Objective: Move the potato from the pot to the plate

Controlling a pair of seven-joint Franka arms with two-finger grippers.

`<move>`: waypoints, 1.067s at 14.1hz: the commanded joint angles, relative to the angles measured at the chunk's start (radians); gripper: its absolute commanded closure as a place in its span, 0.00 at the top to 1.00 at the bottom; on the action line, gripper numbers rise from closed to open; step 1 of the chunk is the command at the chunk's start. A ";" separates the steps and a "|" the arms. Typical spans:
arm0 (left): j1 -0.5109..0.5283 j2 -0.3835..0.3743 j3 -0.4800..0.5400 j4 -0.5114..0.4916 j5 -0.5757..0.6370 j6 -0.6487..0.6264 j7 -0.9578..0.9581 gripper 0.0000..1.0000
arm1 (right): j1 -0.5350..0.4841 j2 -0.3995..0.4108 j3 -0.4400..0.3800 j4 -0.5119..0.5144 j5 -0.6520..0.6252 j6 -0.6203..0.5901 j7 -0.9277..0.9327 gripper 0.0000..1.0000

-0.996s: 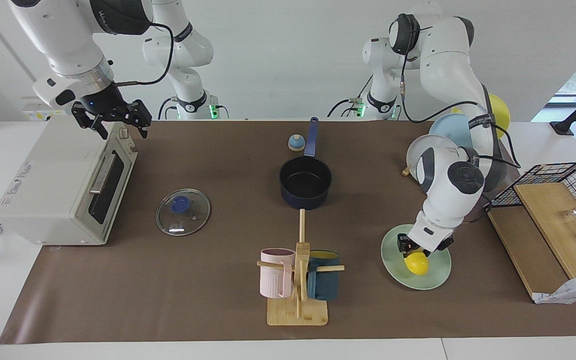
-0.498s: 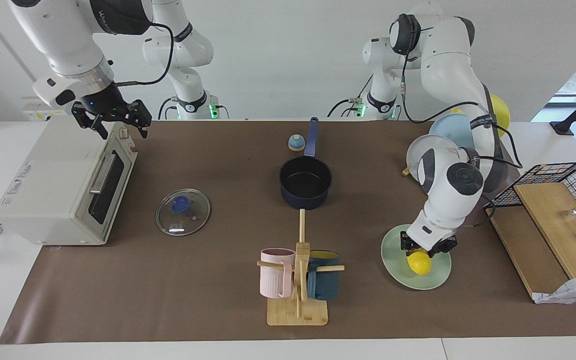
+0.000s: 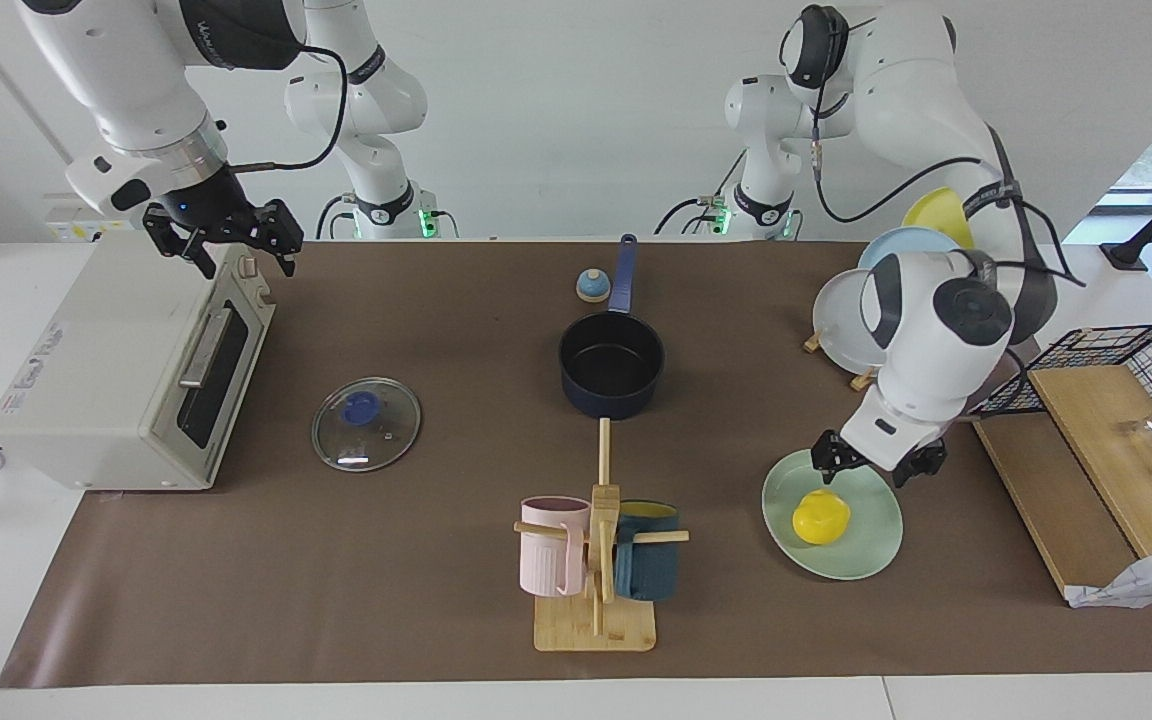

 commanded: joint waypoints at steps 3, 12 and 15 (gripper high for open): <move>0.012 -0.278 -0.010 -0.032 -0.026 -0.221 -0.088 1.00 | -0.013 -0.012 0.010 -0.013 0.004 0.000 0.010 1.00; 0.009 -0.566 -0.012 -0.204 -0.027 -0.458 -0.079 1.00 | -0.013 -0.012 0.010 -0.013 0.004 0.001 0.010 1.00; 0.010 -0.556 -0.003 -0.200 -0.095 -0.469 -0.090 1.00 | -0.013 -0.012 0.010 -0.013 0.004 0.000 0.010 1.00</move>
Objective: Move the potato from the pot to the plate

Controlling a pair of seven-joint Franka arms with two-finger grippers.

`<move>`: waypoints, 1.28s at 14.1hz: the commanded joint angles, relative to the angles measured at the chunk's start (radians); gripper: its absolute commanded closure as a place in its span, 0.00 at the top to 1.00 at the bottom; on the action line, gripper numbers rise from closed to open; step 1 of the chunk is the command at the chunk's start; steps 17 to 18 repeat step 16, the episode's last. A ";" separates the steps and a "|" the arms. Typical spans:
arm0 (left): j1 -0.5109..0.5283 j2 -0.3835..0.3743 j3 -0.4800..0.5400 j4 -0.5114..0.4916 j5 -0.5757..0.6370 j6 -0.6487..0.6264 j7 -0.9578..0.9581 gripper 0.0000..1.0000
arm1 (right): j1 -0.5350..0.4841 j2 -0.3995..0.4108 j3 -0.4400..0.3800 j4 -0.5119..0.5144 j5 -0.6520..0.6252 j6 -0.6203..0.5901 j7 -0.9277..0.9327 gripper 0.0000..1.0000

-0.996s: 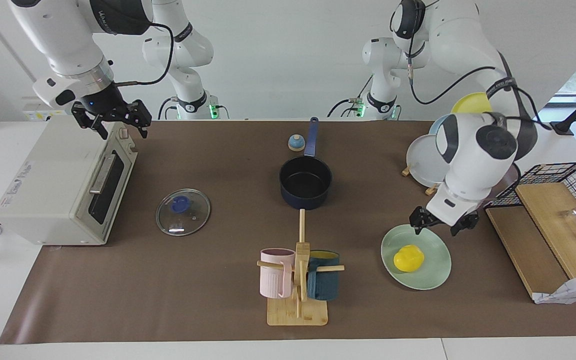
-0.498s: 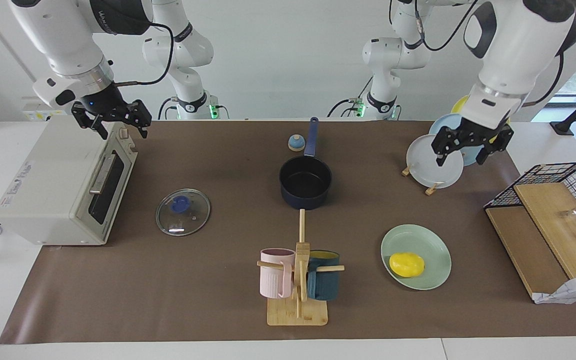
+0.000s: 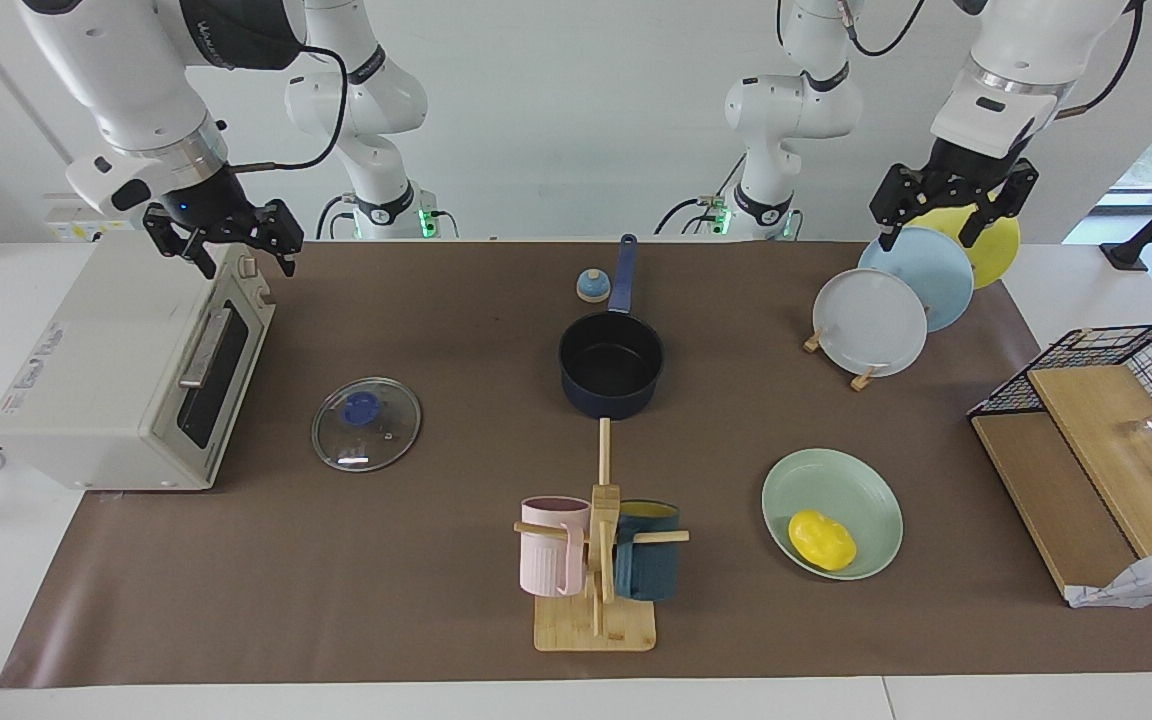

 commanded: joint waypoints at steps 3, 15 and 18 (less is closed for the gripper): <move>0.021 0.016 0.012 0.041 -0.065 0.009 -0.007 1.00 | -0.013 -0.012 0.010 -0.013 0.004 0.000 0.010 1.00; 0.065 0.024 -0.015 0.054 -0.060 -0.023 0.020 1.00 | -0.013 -0.012 0.010 -0.013 0.004 0.000 0.010 1.00; 0.065 0.022 -0.018 0.052 -0.060 -0.028 0.020 1.00 | -0.013 -0.012 0.010 -0.013 0.004 0.000 0.010 1.00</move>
